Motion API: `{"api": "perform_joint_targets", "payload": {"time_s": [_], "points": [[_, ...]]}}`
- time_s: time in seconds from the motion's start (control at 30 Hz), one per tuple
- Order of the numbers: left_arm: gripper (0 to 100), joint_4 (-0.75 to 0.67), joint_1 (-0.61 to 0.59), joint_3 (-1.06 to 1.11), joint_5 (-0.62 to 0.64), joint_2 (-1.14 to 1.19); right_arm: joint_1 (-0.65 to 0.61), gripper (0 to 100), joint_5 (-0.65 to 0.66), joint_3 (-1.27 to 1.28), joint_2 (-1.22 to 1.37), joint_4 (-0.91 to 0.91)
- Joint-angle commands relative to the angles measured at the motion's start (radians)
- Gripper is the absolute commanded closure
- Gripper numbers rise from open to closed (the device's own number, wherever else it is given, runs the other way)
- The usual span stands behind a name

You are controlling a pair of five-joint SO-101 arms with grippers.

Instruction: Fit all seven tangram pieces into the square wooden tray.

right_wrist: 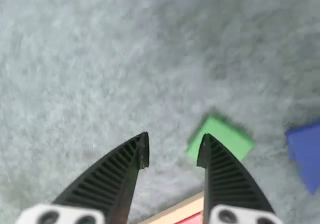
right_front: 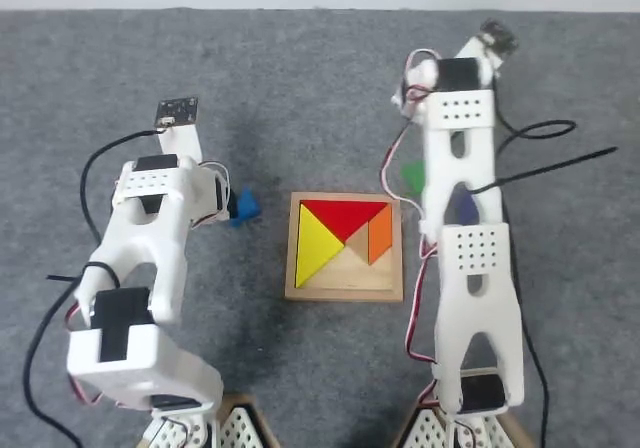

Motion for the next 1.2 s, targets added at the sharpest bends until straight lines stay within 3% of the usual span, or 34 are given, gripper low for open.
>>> {"api": "perform_joint_targets", "payload": {"time_s": [0.0,0.13,0.27,0.4,0.5,0.73,1.07,1.17], "points": [[79,-0.011,0.006,-0.005,-0.032,-0.023,-0.012,82.6,0.008,0.034,-0.12,0.051],[79,-0.014,0.006,-0.005,-0.032,-0.023,-0.008,82.6,0.086,0.308,-0.323,0.053],[79,-0.014,0.008,-0.005,-0.031,-0.023,-0.016,82.7,0.091,0.847,-0.605,0.012],[79,-0.017,0.037,-0.005,-0.031,-0.023,-0.008,82.4,0.005,1.346,-0.839,-0.421],[79,-0.021,0.044,0.027,-0.034,-0.031,-0.008,82.4,-0.058,1.562,-0.937,-0.707],[79,-0.021,0.046,0.035,-0.035,-0.034,-0.021,82.2,-0.143,1.57,-0.865,-0.84],[79,-0.034,0.046,0.036,-0.037,-0.034,0.021,82.1,-0.16,1.453,-0.719,-0.754],[79,-0.034,0.046,0.039,-0.037,-0.034,0.033,77.2,-0.161,1.427,-0.69,-0.763]]}}
